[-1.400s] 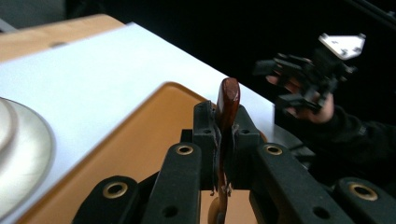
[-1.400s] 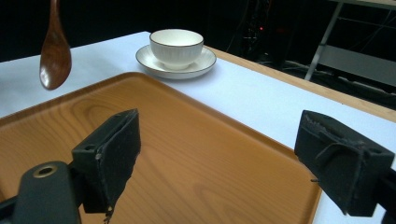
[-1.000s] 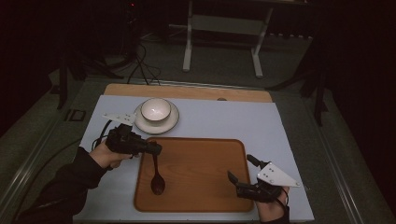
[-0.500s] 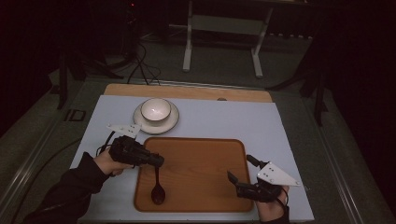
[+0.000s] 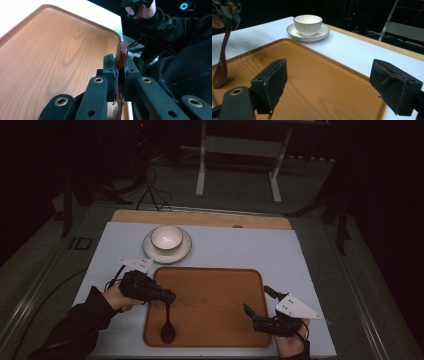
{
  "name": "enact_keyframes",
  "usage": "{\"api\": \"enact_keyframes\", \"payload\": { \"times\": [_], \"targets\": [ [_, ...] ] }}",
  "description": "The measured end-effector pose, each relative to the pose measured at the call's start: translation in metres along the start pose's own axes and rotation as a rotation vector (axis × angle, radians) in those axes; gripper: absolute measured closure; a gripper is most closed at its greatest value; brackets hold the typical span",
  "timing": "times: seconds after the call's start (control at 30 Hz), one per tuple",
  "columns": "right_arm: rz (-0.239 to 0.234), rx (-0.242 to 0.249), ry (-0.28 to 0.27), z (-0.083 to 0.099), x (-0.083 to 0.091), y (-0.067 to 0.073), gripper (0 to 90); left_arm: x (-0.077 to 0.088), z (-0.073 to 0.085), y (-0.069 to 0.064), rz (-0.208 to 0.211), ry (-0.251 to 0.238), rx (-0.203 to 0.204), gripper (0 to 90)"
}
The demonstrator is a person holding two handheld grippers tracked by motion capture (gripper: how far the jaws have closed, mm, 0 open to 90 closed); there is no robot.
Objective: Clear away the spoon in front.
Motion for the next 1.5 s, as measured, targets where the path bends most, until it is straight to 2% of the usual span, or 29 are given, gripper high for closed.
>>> {"api": "enact_keyframes", "payload": {
  "times": [0.03, 0.13, 0.37, 0.57, 0.67, 0.97, 1.2, 1.33, 1.4, 1.5],
  "targets": [
    [-0.001, -0.002, 0.002, 0.000, 0.000, 0.000, 14.6, 0.000, 0.001, 0.001, -0.020, -0.003, -0.010, 82.0],
    [-0.006, -0.003, 0.006, 0.001, -0.001, 0.001, 14.6, 0.001, 0.005, 0.006, -0.042, -0.022, -0.017, 80.5],
    [-0.012, 0.000, 0.010, 0.001, -0.001, 0.001, 14.7, -0.001, 0.013, 0.017, -0.073, -0.078, 0.004, 78.4],
    [-0.020, -0.003, 0.014, 0.002, -0.002, 0.002, 14.7, -0.003, 0.021, 0.027, -0.117, -0.115, -0.022, 74.7],
    [-0.022, -0.002, 0.014, 0.002, -0.003, 0.002, 14.7, -0.003, 0.025, 0.032, -0.117, -0.133, -0.010, 73.8],
    [-0.027, -0.004, 0.017, 0.003, -0.003, 0.002, 14.7, -0.006, 0.035, 0.043, -0.172, -0.140, -0.012, 68.0],
    [-0.034, -0.010, 0.021, 0.003, -0.004, 0.002, 14.7, -0.010, 0.039, 0.050, -0.188, -0.137, -0.007, 63.5],
    [-0.037, -0.013, 0.022, 0.003, -0.004, 0.002, 14.8, -0.011, 0.040, 0.054, -0.234, -0.136, -0.015, 59.6],
    [-0.039, -0.013, 0.022, 0.004, -0.004, 0.002, 14.8, -0.012, 0.040, 0.056, -0.237, -0.148, -0.008, 59.6],
    [-0.044, -0.017, 0.025, 0.004, -0.004, 0.002, 14.8, -0.015, 0.040, 0.059, -0.252, -0.130, -0.018, 59.5]
  ]
}}
Point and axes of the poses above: each handheld gripper's, and its own axes: x roughly backward along the jaws, z roughly out of its underside, y roughly to its left, the point moved 4 cm from there along -x, roughly forward along the jaws, and after that the axes turned 6 degrees about x, right-handed, at the moved point
